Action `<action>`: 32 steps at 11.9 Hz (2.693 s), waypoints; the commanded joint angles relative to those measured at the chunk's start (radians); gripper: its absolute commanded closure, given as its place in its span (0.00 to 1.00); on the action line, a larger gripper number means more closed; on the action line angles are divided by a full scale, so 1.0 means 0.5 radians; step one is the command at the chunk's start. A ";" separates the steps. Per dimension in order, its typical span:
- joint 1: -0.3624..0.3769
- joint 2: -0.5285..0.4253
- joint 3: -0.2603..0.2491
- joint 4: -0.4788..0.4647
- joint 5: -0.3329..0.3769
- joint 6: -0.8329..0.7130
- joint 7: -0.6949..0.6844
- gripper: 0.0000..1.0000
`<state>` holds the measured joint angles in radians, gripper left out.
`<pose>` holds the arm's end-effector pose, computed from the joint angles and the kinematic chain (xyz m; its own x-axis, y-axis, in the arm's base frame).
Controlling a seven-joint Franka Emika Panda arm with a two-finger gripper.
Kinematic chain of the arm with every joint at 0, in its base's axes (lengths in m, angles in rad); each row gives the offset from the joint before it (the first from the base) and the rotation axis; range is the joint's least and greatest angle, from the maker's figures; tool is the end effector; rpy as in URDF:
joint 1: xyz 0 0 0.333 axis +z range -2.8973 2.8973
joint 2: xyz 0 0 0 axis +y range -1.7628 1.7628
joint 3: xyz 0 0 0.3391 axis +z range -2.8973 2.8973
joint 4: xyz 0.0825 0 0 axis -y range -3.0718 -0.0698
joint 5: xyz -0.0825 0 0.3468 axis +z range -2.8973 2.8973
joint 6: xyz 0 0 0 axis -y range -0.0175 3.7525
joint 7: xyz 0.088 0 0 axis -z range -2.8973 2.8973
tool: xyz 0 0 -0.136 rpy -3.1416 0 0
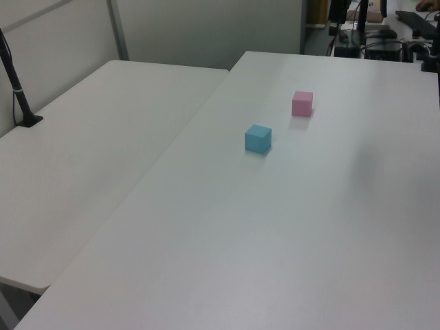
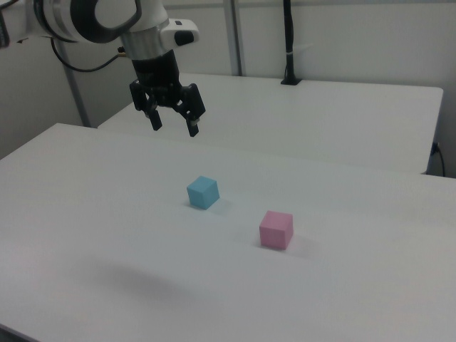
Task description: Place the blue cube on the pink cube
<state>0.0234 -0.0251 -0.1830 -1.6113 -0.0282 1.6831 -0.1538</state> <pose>0.5154 -0.0879 0.6242 0.9958 -0.0024 0.0915 -0.0059 -0.9993 0.0381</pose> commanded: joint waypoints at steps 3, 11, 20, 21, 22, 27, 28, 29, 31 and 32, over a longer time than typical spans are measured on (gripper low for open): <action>0.024 -0.033 -0.024 -0.057 -0.005 0.045 -0.036 0.00; 0.030 -0.005 -0.024 -0.066 -0.026 0.048 -0.277 0.00; 0.140 0.412 -0.014 -0.042 0.124 0.459 0.064 0.00; 0.180 0.485 -0.008 -0.042 0.127 0.526 0.190 0.00; 0.223 0.547 -0.008 -0.042 0.154 0.597 0.352 0.00; 0.315 0.832 -0.008 -0.005 0.124 0.941 0.620 0.00; 0.318 0.884 -0.002 0.004 0.118 0.950 0.666 0.00; 0.321 0.930 0.001 0.010 0.094 0.954 0.736 0.00; 0.321 1.001 0.010 0.023 0.047 1.073 0.804 0.00; 0.321 1.050 0.013 0.050 0.032 1.085 0.832 0.00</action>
<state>0.1751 0.4532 -0.1770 -1.6203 0.0168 2.1971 0.2074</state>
